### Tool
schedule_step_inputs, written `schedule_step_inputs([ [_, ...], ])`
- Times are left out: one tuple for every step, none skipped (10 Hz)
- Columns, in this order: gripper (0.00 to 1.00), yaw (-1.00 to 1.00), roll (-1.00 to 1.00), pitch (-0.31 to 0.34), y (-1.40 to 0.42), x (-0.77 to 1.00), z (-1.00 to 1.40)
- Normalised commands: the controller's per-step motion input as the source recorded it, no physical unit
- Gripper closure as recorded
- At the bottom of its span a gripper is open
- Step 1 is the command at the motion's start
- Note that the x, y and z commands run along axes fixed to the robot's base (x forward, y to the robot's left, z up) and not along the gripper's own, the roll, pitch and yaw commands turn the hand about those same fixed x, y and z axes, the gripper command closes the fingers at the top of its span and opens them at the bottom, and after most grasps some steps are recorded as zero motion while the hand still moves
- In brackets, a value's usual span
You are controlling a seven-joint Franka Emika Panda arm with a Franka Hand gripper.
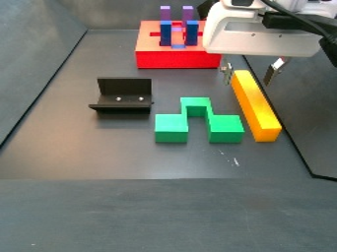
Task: Pick up the yellow object. Move up. Move to above the board. Insert the yellow object.
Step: Pick up the yellow object.
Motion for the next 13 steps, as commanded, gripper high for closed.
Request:
schedule_step_inputs([
  [0.0, 0.0, 0.02, 0.0, 0.03, 0.0, -0.08],
  [0.0, 0.0, 0.05, 0.0, 0.05, -0.04, -0.17],
  [0.0, 0.0, 0.05, 0.0, 0.05, -0.06, -0.21],
  [0.0, 0.0, 0.07, 0.0, 0.03, -0.06, -0.21],
  [0.0, 0.0, 0.07, 0.0, 0.01, -0.05, -0.17],
  [0.0, 0.0, 0.12, 0.0, 0.0, -0.11, -0.19],
  [0.0, 0.0, 0.04, -0.001, 0.01, -0.11, -0.22],
  [0.0, 0.0, 0.0, -0.003, 0.01, -0.04, -0.25],
  [0.0, 0.0, 0.03, -0.014, 0.07, 0.0, -0.29],
  [0.0, 0.0, 0.07, -0.009, 0.13, 0.0, -0.27],
  [0.0, 0.0, 0.08, 0.0, 0.12, 0.0, -0.22],
  [0.0, 0.0, 0.1, 0.0, 0.06, -0.02, -0.2],
  [0.0, -0.03, 0.09, 0.0, 0.0, -0.08, -0.17],
])
